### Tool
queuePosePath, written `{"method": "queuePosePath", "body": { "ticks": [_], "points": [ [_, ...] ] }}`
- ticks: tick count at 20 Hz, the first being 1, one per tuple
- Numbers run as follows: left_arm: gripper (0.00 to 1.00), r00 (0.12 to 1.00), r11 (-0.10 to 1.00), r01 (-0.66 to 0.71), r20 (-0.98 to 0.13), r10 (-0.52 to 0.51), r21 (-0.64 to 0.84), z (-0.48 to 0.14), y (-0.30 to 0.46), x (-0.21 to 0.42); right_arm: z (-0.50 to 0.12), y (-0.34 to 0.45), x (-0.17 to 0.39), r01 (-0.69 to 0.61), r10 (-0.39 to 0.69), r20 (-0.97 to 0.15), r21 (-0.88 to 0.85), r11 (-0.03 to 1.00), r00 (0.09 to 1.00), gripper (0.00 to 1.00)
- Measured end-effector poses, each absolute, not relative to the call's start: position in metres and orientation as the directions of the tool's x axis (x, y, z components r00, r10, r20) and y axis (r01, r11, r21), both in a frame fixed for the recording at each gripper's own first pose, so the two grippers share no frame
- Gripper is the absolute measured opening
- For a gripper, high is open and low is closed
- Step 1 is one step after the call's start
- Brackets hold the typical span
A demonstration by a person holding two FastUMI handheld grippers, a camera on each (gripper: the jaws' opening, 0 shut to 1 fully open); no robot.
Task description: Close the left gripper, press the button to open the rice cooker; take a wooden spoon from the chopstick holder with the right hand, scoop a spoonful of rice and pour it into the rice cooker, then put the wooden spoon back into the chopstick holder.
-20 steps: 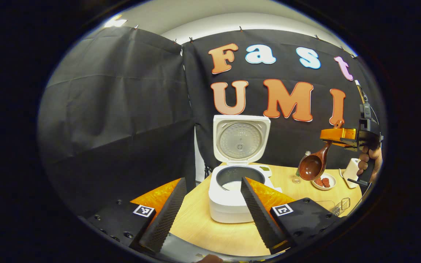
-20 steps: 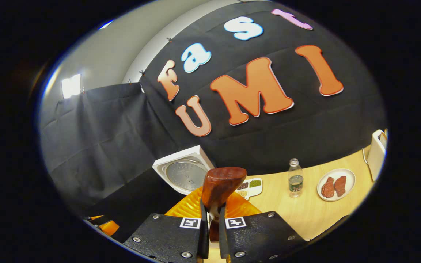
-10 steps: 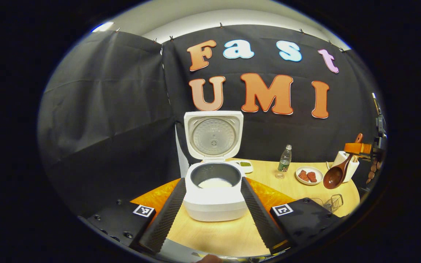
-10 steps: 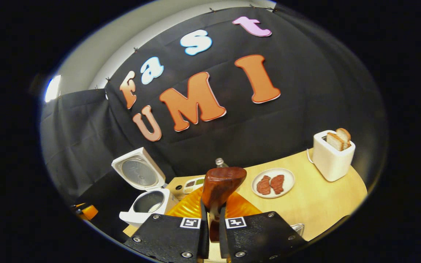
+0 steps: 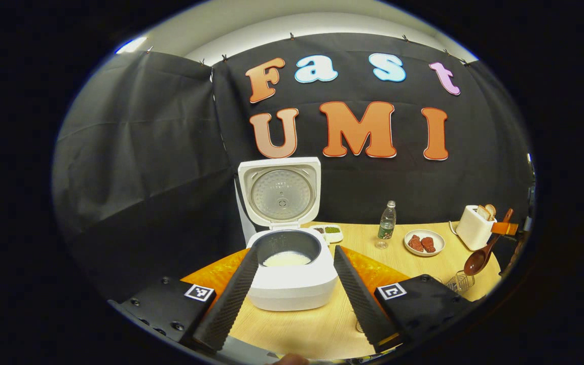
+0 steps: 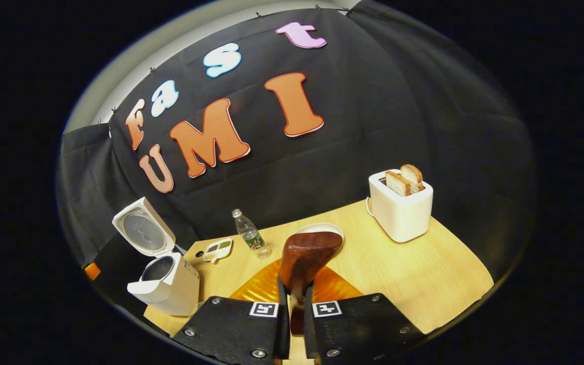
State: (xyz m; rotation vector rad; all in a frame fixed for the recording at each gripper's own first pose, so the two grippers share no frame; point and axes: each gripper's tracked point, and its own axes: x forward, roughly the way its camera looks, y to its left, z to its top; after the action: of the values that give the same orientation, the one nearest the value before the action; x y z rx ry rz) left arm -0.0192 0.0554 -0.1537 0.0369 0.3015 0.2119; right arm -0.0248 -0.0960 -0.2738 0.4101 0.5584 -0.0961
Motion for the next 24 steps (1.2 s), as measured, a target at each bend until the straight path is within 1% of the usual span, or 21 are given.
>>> {"method": "queuePosePath", "body": {
  "ticks": [6,11,12,13,15,16,17,19,20,22,24],
  "points": [
    [0.96,0.927,0.972,-0.219,-0.293,0.236,0.088,-0.151,0.048,-0.029,-0.313,-0.109,-0.037,0.21,0.029,-0.562,0.356,0.91,0.826,0.13],
    [0.96,0.919,0.966,-0.23,-0.3,0.254,0.114,-0.15,0.04,-0.036,-0.346,-0.114,-0.042,0.246,0.047,-0.598,0.398,0.884,0.8,0.13],
    [1.0,0.918,0.965,-0.234,-0.301,0.258,0.115,-0.149,0.038,-0.037,-0.349,-0.113,-0.041,0.248,0.05,-0.601,0.403,0.881,0.798,0.13],
    [0.96,0.915,0.965,-0.239,-0.306,0.262,0.112,-0.15,0.038,-0.037,-0.351,-0.113,-0.042,0.248,0.053,-0.6,0.407,0.879,0.798,0.14],
    [0.96,0.913,0.962,-0.253,-0.305,0.272,0.102,-0.147,0.037,-0.038,-0.355,-0.109,-0.045,0.238,0.068,-0.601,0.414,0.879,0.796,0.16],
    [1.0,0.913,0.961,-0.261,-0.3,0.277,0.093,-0.144,0.036,-0.04,-0.357,-0.108,-0.047,0.235,0.075,-0.607,0.415,0.879,0.791,0.16],
    [0.96,0.913,0.96,-0.268,-0.295,0.282,0.085,-0.141,0.035,-0.039,-0.359,-0.107,-0.049,0.231,0.085,-0.615,0.416,0.879,0.784,0.18],
    [0.96,0.912,0.957,-0.279,-0.289,0.291,0.08,-0.137,0.033,-0.038,-0.361,-0.106,-0.053,0.225,0.108,-0.63,0.425,0.877,0.769,0.21],
    [1.0,0.913,0.956,-0.282,-0.284,0.294,0.084,-0.135,0.034,-0.037,-0.362,-0.104,-0.056,0.223,0.119,-0.634,0.433,0.873,0.765,0.22],
    [1.0,0.912,0.953,-0.288,-0.277,0.303,0.095,-0.133,0.033,-0.033,-0.358,-0.109,-0.056,0.23,0.125,-0.639,0.442,0.867,0.759,0.24],
    [1.0,0.912,0.952,-0.296,-0.272,0.307,0.084,-0.131,0.034,-0.03,-0.36,-0.114,-0.061,0.244,0.122,-0.664,0.431,0.869,0.738,0.36]
  ]
}}
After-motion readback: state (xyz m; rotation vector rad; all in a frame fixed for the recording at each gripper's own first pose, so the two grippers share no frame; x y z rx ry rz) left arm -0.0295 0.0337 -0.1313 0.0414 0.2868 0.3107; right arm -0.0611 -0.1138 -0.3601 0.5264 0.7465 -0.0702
